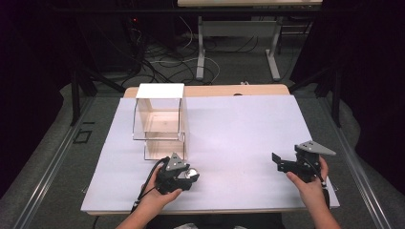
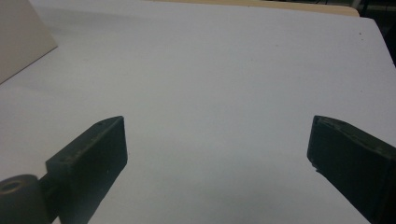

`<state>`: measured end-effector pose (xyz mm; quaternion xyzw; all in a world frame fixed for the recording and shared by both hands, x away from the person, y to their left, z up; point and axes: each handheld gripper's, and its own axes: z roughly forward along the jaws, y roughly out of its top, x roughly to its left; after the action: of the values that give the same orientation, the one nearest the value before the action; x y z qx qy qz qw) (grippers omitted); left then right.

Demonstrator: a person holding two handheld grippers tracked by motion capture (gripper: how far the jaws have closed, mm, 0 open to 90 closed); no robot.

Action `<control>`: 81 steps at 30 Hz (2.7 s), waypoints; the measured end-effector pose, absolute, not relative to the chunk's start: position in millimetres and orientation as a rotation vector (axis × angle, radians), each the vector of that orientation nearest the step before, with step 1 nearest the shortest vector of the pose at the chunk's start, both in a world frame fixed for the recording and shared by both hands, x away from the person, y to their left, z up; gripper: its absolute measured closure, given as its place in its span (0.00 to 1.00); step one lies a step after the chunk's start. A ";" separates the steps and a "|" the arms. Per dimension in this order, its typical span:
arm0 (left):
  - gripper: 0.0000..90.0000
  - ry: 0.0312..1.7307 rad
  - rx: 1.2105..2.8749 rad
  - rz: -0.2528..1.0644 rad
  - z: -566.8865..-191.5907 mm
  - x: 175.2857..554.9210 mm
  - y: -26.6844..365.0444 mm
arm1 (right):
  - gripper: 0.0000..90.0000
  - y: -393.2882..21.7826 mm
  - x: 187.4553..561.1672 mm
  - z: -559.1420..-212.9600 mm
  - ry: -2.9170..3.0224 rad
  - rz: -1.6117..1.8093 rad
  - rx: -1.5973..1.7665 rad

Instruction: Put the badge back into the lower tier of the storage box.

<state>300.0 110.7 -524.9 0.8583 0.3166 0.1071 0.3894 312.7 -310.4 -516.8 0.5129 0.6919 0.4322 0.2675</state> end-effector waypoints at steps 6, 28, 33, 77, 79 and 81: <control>0.53 0.821 2.152 0.289 -522.2 297.5 113.3 | 0.05 -310.1 312.6 -517.0 1.867 1.167 1.389; 0.53 0.874 2.054 0.319 -506.6 296.8 134.7 | 0.05 -309.9 313.1 -517.5 1.865 1.165 1.387; 0.53 0.880 2.029 0.324 -503.2 297.5 139.9 | 0.05 -310.0 313.3 -518.0 1.867 1.162 1.388; 0.53 1.037 1.914 0.433 -496.9 310.3 173.1 | 0.06 -310.3 313.1 -517.8 1.868 1.159 1.384; 0.53 1.047 1.906 0.442 -497.0 310.4 173.4 | 0.06 -310.0 313.0 -517.8 1.867 1.160 1.390; 0.53 1.053 1.903 0.451 -496.9 310.7 174.1 | 0.06 -309.8 312.9 -517.8 1.866 1.160 1.394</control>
<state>310.7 174.1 -496.9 0.7677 0.4248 0.1821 0.4439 312.9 -309.8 -517.8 0.5162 0.6912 0.4298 0.2666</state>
